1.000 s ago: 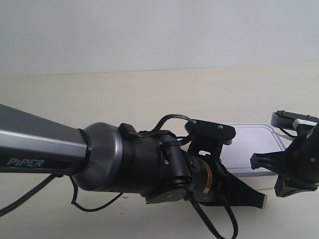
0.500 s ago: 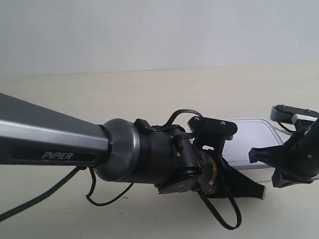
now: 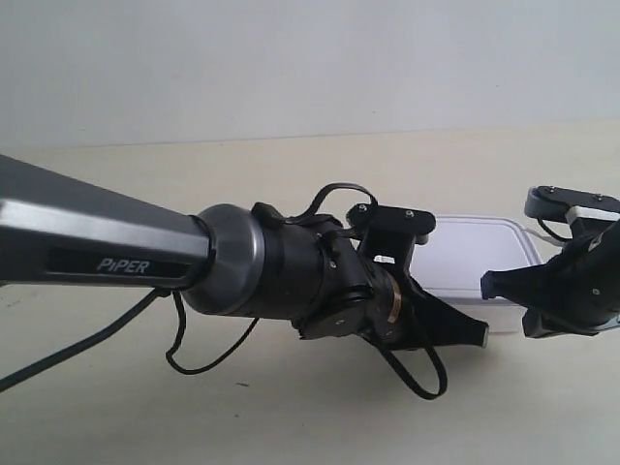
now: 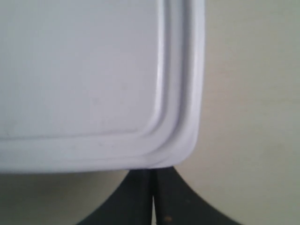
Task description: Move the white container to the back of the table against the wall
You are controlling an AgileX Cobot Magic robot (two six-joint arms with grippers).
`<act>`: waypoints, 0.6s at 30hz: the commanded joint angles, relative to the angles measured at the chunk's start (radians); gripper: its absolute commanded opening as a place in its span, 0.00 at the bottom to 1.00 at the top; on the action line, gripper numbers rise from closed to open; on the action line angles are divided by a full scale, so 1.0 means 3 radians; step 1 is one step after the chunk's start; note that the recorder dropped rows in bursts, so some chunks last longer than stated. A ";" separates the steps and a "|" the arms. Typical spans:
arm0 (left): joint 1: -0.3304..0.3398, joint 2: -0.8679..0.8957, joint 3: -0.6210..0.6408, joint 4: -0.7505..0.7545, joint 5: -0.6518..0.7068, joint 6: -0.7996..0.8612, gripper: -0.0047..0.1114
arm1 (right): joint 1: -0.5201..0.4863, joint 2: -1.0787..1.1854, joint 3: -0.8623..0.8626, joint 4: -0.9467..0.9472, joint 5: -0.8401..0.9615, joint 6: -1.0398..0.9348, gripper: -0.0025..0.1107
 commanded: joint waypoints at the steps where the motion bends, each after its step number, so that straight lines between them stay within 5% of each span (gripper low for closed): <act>1: 0.0015 0.0016 -0.0039 0.0037 -0.0157 0.0013 0.04 | -0.0017 0.0063 -0.0109 0.0006 -0.0027 -0.0047 0.02; 18: 0.0278 0.0568 -0.0931 0.0071 0.0245 0.0374 0.04 | -0.0017 0.0692 -0.0872 0.0006 -0.0157 -0.0253 0.02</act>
